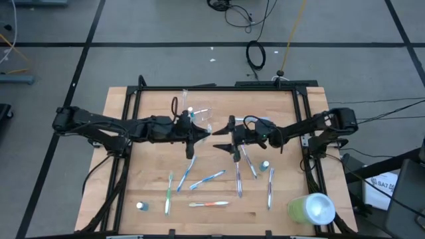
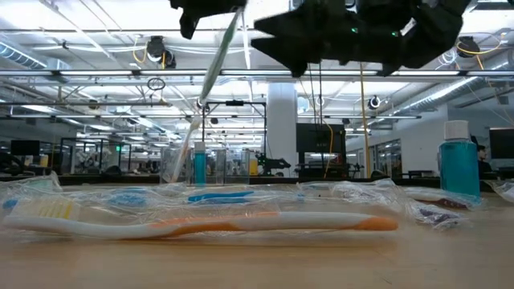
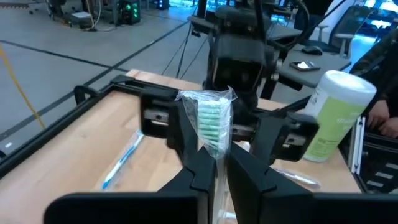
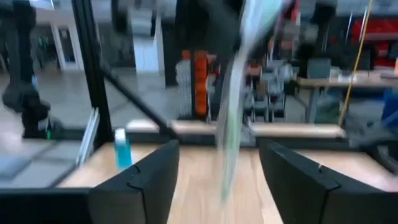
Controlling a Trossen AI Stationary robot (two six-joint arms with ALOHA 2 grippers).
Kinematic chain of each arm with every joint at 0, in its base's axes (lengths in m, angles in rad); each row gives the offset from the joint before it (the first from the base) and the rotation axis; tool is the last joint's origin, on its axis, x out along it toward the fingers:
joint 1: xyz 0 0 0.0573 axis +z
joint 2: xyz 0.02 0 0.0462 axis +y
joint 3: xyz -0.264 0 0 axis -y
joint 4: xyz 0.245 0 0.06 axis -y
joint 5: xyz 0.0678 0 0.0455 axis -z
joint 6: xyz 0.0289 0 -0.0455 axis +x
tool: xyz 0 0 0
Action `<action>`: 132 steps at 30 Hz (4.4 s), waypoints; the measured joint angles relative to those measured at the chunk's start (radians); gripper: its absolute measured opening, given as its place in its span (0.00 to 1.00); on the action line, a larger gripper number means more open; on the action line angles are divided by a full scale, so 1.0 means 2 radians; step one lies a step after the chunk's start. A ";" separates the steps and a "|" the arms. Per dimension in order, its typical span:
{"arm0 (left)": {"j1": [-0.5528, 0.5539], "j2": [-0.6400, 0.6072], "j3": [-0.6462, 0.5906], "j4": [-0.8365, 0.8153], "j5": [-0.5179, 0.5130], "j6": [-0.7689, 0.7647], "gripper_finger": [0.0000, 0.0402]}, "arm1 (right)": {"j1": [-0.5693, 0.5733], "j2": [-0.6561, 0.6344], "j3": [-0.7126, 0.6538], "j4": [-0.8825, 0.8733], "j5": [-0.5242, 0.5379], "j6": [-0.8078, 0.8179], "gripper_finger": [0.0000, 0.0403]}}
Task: Pick & Place toothbrushing station
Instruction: Put the top green toothbrush into the transparent organizer
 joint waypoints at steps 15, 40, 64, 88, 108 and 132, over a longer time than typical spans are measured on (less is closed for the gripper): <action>0.002 0.019 0.000 0.030 -0.001 0.015 0.10 | -0.001 0.039 0.030 0.041 0.037 0.038 0.54; 0.002 0.023 0.000 0.012 -0.006 0.022 0.10 | -0.001 0.039 0.029 0.043 0.037 0.041 0.06; 0.005 0.021 0.000 -0.052 -0.047 0.077 0.42 | -0.021 0.038 0.030 0.019 0.052 0.037 0.04; 0.000 -0.178 0.000 -0.313 -0.173 0.054 0.53 | -0.123 0.038 0.030 0.043 0.189 -0.013 0.04; 0.000 -0.200 0.000 -0.305 -0.212 0.090 0.53 | -0.143 0.042 0.089 -0.052 0.167 0.002 0.04; 0.001 -0.200 0.000 -0.310 -0.210 0.110 0.53 | -0.152 0.154 0.185 -0.135 0.194 -0.002 0.04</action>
